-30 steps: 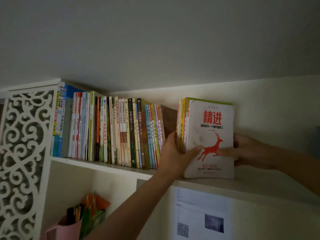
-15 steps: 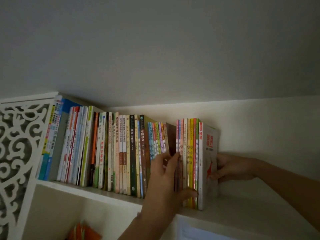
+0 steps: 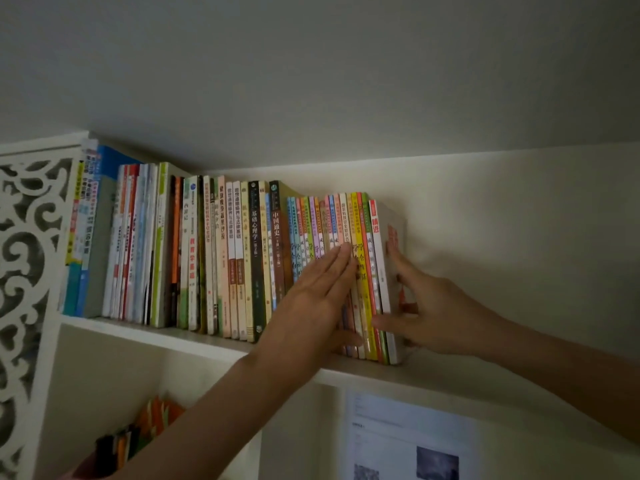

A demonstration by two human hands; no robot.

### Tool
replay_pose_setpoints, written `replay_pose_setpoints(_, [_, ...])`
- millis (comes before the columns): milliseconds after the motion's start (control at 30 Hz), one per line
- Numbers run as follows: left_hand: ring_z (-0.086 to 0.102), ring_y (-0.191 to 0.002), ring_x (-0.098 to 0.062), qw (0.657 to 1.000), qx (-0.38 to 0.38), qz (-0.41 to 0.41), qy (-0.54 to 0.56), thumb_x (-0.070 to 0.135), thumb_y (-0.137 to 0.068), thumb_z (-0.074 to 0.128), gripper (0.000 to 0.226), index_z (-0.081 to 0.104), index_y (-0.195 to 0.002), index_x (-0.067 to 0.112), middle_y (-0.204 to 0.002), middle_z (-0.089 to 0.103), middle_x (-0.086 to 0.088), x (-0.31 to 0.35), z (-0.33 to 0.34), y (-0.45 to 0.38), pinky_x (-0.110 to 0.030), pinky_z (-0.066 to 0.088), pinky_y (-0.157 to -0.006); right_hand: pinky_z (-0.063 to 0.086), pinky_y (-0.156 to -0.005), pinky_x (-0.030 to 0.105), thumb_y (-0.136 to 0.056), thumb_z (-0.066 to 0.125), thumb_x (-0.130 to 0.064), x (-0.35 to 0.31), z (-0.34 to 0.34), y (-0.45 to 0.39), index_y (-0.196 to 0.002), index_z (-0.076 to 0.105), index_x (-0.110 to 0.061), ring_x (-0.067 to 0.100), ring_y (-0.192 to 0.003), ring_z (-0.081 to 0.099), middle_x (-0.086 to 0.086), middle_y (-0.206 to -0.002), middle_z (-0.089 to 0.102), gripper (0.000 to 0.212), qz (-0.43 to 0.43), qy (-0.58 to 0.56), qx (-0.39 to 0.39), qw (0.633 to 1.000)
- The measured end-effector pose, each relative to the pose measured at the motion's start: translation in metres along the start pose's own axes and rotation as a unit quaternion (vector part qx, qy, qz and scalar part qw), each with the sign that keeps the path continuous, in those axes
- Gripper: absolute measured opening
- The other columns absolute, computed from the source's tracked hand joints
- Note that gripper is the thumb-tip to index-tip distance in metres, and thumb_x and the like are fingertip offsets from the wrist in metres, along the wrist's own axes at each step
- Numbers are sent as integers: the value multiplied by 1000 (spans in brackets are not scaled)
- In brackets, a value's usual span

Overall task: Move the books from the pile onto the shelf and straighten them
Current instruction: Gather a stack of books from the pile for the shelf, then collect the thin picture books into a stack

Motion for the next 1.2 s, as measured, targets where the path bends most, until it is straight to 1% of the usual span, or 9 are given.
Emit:
replay_pose_setpoints(233, [-20,-143,-9,999,-24,-11,-20,32,-86,66,101,-17,-143,24,-154,-23,8,7,-7,-3,-29,2,-120,53,-96,41,-84,69,-40,-1,8,-4,-147,-20,-41,19,-123,54,-3,-154,34,109,48,-17,1,999])
replay_pose_setpoints(400, [-7,-147,-12,999,-24,-19,-11,11,-78,75,103,4,-151,25,-159,-8,8,3,4,-3,-42,34,-114,46,-100,36,-89,65,-31,-6,28,-10,-147,-26,-31,26,-124,52,7,-157,26,108,64,93,62,992])
replay_pose_setpoints(500, [6,-148,-18,999,-28,-14,-16,13,-76,77,95,19,-151,20,-161,5,2,6,-6,-1,-43,35,-113,45,-101,38,-90,63,-33,-8,23,-9,-149,-22,-28,30,-127,50,9,-158,24,104,85,87,38,992])
replay_pose_setpoints(600, [50,-124,-31,998,69,13,8,15,-78,75,45,63,-121,10,-135,54,-14,43,-25,11,-44,46,-101,48,-99,37,-91,61,-34,-22,15,27,-148,29,-25,27,-120,56,7,-141,50,65,30,80,82,993])
replay_pose_setpoints(733, [60,-82,-18,979,150,27,135,10,-83,66,16,66,-100,10,-90,67,-4,113,-38,54,-24,47,-70,44,-80,22,-90,60,-21,-38,5,127,-106,72,-14,17,-85,65,5,-100,72,21,-90,145,227,959])
replay_pose_setpoints(800, [58,-73,-13,975,108,19,195,12,-83,63,9,65,-92,14,-81,65,2,145,-27,83,-21,43,-64,45,-73,21,-84,61,-21,-27,19,183,-98,74,-17,7,-73,58,-1,-89,72,20,-82,150,232,958])
replay_pose_setpoints(933, [59,-80,-16,957,-106,5,271,17,-84,59,14,62,-98,16,-88,65,4,210,41,169,-31,50,-67,54,-69,27,-85,64,-20,33,97,275,-94,73,-23,5,-69,64,-10,-87,72,14,87,36,90,991])
replay_pose_setpoints(1067, [57,-106,-19,845,-397,-99,344,21,-88,59,33,56,-121,20,-116,60,1,255,140,287,-34,47,-92,55,-79,32,-87,66,-22,107,206,357,-100,74,-14,19,-81,68,2,-99,72,18,266,-8,-44,963])
replay_pose_setpoints(1200, [51,-120,-23,758,-522,-215,328,24,-88,60,51,45,-137,21,-132,49,-6,244,214,380,-32,43,-101,53,-74,34,-88,57,-27,162,293,424,-93,71,-21,24,-80,64,4,-88,69,16,405,-33,-168,898])
Point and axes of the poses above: each hand's wrist, its own y-axis away from the middle knuckle, its own z-axis out of the palm, x = y × z, the point moved 1 cm from there along -y, towards the middle knuckle
